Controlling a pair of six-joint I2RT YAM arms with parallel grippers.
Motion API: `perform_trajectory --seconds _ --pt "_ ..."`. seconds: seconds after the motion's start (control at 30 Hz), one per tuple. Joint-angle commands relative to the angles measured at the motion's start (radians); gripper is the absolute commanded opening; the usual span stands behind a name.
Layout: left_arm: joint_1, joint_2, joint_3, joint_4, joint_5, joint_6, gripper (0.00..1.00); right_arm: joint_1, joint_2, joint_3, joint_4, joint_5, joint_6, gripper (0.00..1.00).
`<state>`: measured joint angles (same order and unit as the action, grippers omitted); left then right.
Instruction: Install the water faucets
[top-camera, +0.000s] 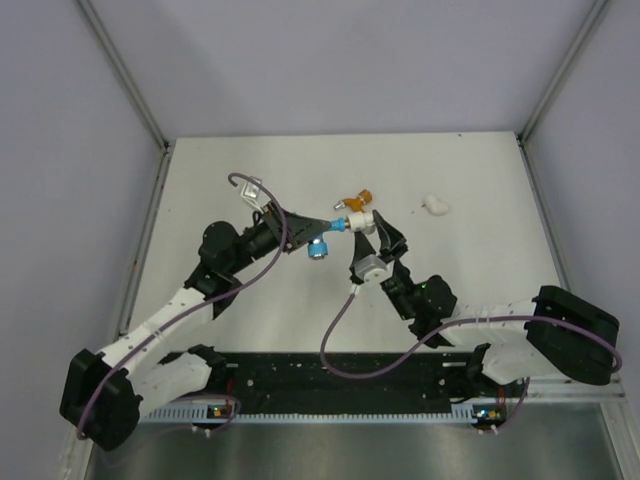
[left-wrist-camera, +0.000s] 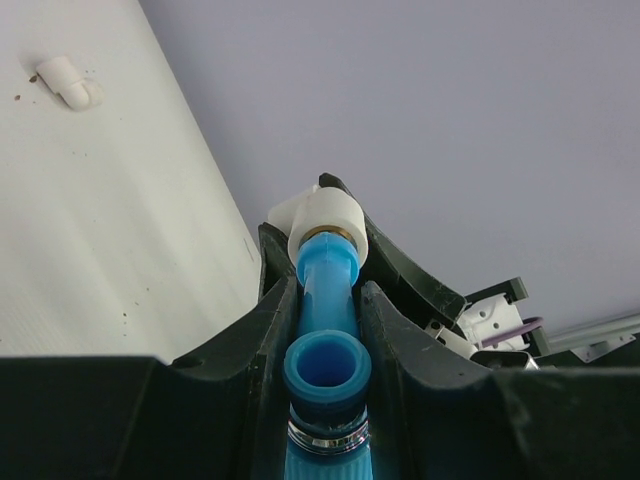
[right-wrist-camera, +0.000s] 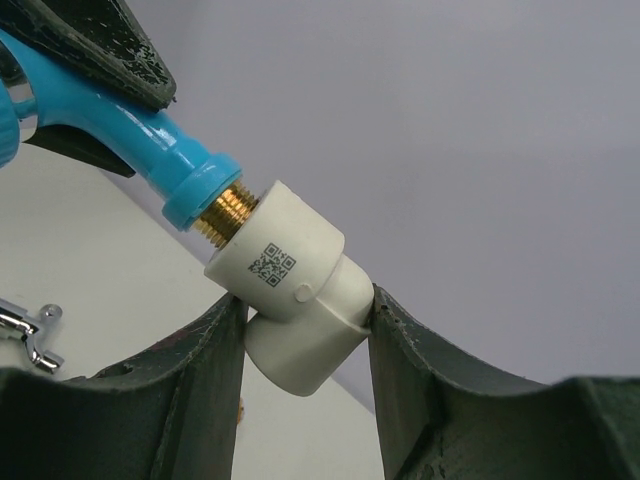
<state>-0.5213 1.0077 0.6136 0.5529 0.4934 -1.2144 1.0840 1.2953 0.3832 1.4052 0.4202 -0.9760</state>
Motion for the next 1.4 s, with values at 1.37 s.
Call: perform_trajectory --seconds 1.37 --pt "0.020 0.011 0.090 -0.022 0.094 0.109 0.00 0.028 -0.159 0.051 -0.143 -0.096 0.151 0.00"
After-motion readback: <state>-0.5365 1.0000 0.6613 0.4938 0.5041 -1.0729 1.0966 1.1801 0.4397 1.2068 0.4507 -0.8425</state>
